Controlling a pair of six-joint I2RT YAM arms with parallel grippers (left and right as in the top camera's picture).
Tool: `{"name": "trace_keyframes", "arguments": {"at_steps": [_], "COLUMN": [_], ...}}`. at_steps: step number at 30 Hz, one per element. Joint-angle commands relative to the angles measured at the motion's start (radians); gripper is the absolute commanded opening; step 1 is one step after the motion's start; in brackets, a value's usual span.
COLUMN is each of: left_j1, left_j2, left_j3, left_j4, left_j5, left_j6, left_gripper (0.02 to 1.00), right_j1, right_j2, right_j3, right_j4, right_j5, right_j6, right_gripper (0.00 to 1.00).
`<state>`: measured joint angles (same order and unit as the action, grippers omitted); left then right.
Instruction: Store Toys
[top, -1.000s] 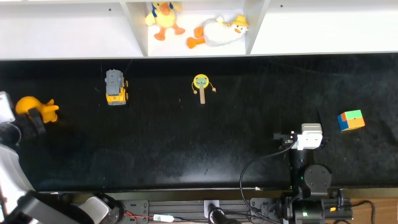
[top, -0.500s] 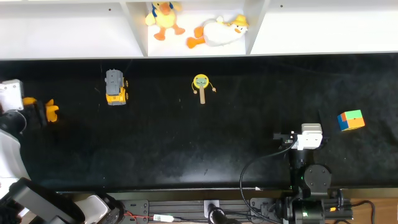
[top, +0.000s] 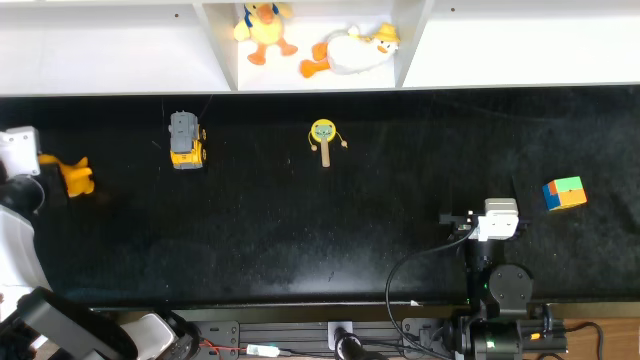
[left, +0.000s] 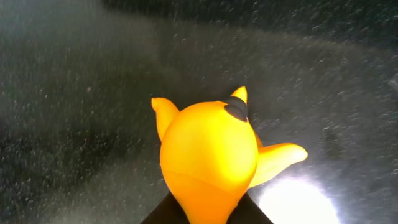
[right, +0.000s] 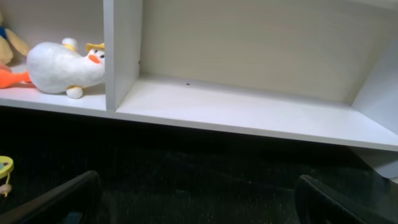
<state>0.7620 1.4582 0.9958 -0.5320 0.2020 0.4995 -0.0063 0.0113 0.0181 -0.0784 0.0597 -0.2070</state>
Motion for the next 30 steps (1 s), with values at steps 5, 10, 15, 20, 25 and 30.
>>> {"name": "trace_keyframes", "arguments": {"at_steps": [5,10,15,20,25,30], "left_j1": [-0.111,-0.159,-0.204,-0.261,-0.31,-0.314], "left_j2": [-0.038,-0.038,-0.038,-0.037,-0.032,0.005], "left_j3": [0.162,0.192,0.191,0.191,0.193,0.254], "left_j4": [0.013,0.059,0.102,0.134,0.142,0.097], "left_j5": [0.007,0.006,-0.013,-0.058,-0.148,-0.158], "left_j6": [-0.235,-0.365,-0.406,-0.446,-0.473,-0.476], "left_gripper": [0.036,0.036,0.036,0.036,0.036,0.036], "right_j1": [-0.001,-0.001,-0.002,-0.001,-0.001,-0.001], "right_j2": [-0.006,-0.006,-0.006,-0.006,-0.006,-0.006], "right_j3": [-0.013,-0.013,-0.013,-0.013,-0.013,-0.013], "right_j4": [0.005,0.005,0.005,0.005,0.005,0.005], "right_j5": [0.005,0.005,0.005,0.005,0.005,0.005], "right_j6": [0.001,0.001,0.001,0.001,0.001,0.001], "right_gripper": [0.993,0.996,0.996,0.996,0.996,0.996]}}
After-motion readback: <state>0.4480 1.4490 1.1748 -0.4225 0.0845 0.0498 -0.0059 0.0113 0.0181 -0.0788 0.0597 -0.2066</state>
